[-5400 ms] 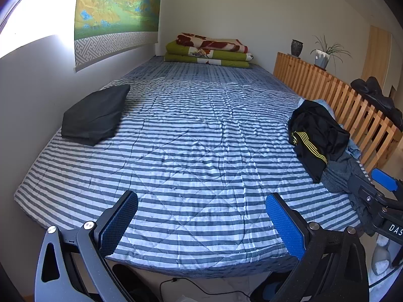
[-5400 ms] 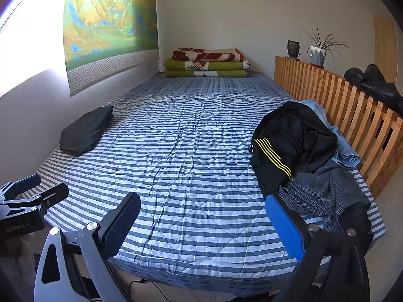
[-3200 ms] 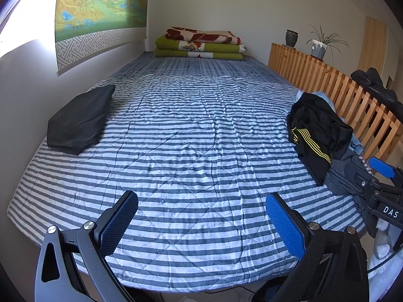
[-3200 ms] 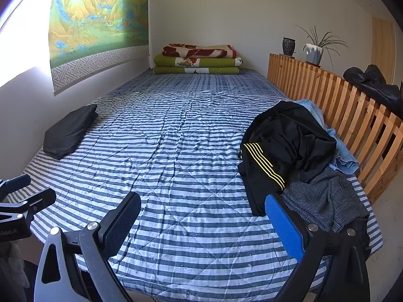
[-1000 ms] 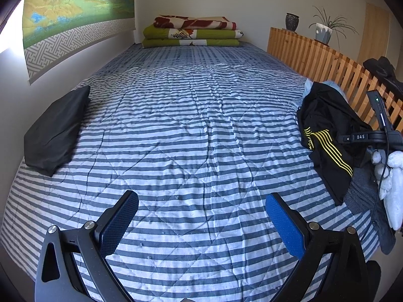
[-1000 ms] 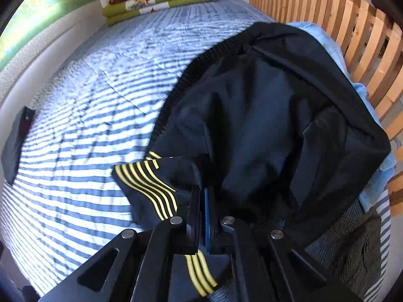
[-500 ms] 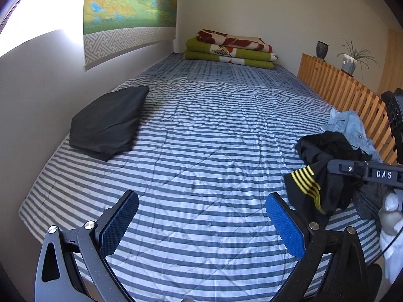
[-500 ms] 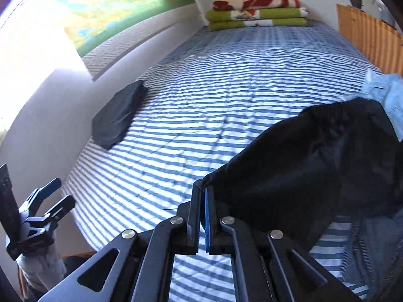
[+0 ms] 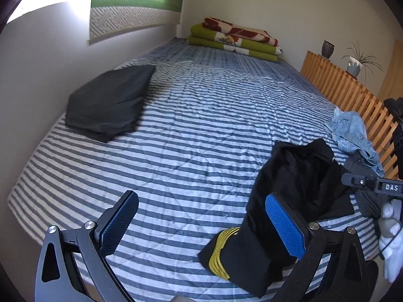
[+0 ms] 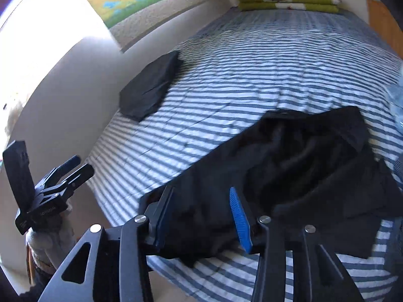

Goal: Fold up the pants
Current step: 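Grasp the jacket with the left gripper while the right gripper holds it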

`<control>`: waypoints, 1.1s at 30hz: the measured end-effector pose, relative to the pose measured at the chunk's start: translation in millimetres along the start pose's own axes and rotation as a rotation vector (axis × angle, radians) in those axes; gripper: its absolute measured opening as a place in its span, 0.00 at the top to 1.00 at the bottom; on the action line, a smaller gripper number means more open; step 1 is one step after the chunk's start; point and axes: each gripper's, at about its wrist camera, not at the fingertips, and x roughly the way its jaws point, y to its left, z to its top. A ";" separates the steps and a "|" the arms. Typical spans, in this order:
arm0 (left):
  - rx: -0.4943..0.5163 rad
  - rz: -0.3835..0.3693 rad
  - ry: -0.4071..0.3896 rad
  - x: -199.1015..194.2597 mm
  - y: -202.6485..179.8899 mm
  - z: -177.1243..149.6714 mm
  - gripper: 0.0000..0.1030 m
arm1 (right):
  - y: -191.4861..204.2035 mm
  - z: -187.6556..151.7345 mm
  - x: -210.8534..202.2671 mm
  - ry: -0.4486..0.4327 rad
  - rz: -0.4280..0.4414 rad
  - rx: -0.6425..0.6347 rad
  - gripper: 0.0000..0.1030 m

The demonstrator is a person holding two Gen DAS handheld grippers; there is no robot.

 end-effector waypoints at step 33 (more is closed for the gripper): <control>0.309 -0.394 0.443 130.0 -182.7 -51.8 0.81 | -207.4 6.6 -51.5 -0.060 -0.279 0.296 0.99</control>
